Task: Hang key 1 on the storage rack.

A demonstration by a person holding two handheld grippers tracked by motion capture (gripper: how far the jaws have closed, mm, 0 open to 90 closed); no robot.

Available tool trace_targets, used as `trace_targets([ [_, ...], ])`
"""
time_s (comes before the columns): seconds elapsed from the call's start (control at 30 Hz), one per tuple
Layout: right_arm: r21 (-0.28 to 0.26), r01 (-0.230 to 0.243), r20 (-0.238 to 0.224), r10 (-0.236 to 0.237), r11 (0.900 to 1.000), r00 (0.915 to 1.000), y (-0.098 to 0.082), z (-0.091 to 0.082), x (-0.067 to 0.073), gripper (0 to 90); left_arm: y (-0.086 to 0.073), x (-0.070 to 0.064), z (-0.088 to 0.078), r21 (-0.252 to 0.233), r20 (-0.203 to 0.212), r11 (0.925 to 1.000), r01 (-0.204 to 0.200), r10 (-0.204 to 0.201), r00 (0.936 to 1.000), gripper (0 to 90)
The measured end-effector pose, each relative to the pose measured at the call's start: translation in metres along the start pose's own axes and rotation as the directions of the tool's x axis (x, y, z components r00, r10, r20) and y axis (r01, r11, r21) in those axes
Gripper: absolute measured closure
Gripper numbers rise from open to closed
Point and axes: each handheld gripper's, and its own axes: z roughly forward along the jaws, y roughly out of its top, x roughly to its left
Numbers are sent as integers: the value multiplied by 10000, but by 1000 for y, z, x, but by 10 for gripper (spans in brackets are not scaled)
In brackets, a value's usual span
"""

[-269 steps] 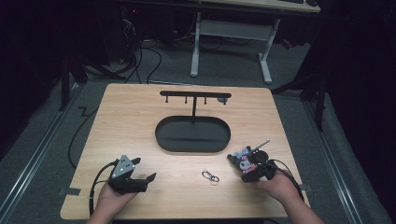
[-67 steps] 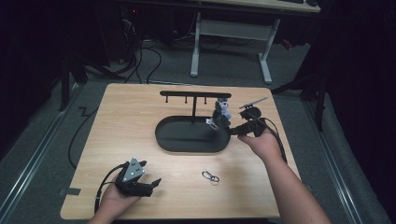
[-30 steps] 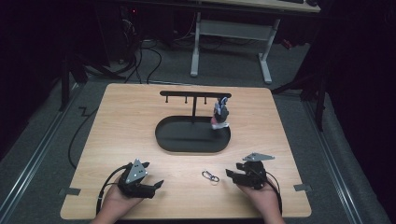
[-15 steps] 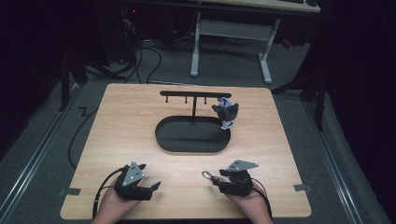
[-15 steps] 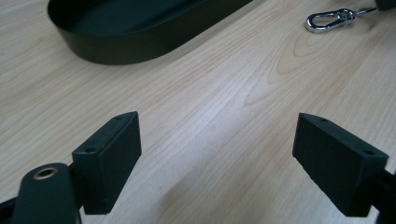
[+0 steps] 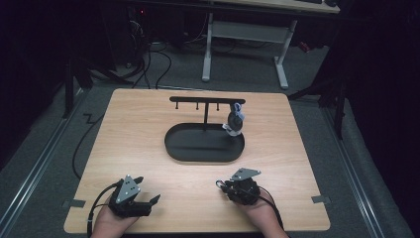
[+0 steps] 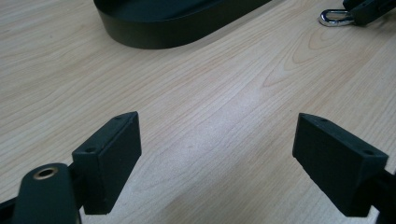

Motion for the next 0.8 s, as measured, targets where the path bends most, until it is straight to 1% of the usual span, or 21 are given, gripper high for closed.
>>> trace_targets([
  [0.07, 11, -58, 164, 58, 10000, 9998, -2, -2, -2, 728, 2, -1, 2, 7, 53, 10000, -49, 49, 10000, 161],
  [0.2, -21, -499, 450, 499, 9988, 9977, -11, -11, -13, 728, 7, -2, 8, -2, 228, 9998, -188, 188, 9996, 161],
  [0.33, -107, -1190, 826, 1195, 9928, 9894, -25, -25, -29, 727, 13, -4, 16, -4, 465, 9994, -348, 348, 9983, 161],
  [0.4, -186, -1520, 1034, 1531, 9882, 9828, -33, -33, -37, 727, 16, -6, 21, -25, 582, 9991, -428, 429, 9974, 160],
  [0.5, -286, -2052, 1409, 2071, 9783, 9681, -46, -45, -49, 727, 20, -8, 26, -40, 725, 9984, -556, 557, 9958, 161],
  [0.57, -392, -2324, 1495, 2357, 9718, 9603, -52, -50, -54, 727, 22, -9, 29, -63, 788, 9981, -620, 623, 9949, 161],
  [0.6, -434, -2370, 1519, 2408, 9706, 9586, -54, -52, -56, 726, 23, -10, 31, -42, 836, 9978, -664, 665, 9943, 161],
  [0.63, -515, -2614, 1494, 2662, 9639, 9523, -57, -54, -58, 726, 24, -10, 31, -23, 850, 9976, -687, 686, 9940, 161],
  [0.73, -571, -2623, 1428, 2679, 9633, 9528, -58, -54, -59, 724, 24, -11, 33, -52, 888, 9973, -729, 731, 9934, 161],
  [0.77, -601, -2560, 1370, 2620, 9648, 9553, -57, -53, -58, 722, 24, -12, 33, -48, 894, 9973, -735, 736, 9933, 162],
  [0.8, -587, -2588, 1297, 2644, 9641, 9556, -56, -52, -58, 720, 24, -12, 33, -34, 902, 9973, -728, 728, 9933, 161],
])
